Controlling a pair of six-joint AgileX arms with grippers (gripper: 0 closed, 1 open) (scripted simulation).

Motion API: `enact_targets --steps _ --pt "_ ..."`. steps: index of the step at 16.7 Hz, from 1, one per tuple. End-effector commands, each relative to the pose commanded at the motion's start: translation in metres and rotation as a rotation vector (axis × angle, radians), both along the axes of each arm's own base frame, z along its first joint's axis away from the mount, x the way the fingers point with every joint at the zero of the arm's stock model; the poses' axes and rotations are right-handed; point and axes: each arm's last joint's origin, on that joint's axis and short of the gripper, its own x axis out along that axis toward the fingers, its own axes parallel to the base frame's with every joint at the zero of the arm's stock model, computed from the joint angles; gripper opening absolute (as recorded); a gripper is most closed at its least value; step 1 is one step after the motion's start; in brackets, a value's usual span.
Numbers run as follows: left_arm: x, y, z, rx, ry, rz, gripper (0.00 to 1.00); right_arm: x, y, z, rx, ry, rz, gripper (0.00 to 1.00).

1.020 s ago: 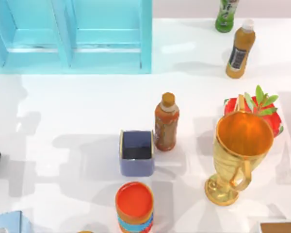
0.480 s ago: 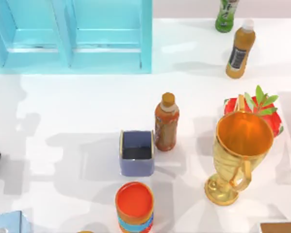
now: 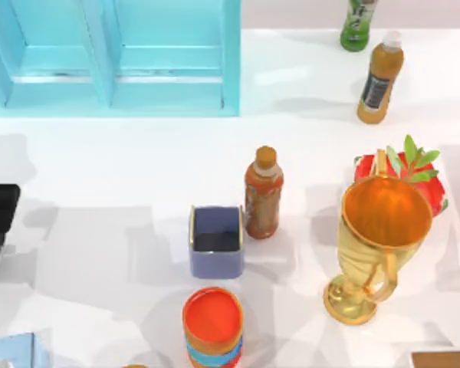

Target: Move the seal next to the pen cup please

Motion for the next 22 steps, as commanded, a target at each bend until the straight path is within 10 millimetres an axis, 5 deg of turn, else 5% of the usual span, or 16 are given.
enact_targets --steps 5,18,22 --pt "-0.0008 0.0000 -0.0040 -0.001 0.004 0.000 1.00 0.0000 0.0000 0.0000 0.000 0.000 0.000 1.00" --pt "-0.0008 0.0000 -0.0040 -0.001 0.004 0.000 0.02 0.0000 0.0000 0.0000 0.000 0.000 0.000 1.00" --pt "-0.0008 0.0000 -0.0040 -0.001 0.004 0.000 0.00 0.0000 0.0000 0.0000 0.000 0.000 0.000 1.00"
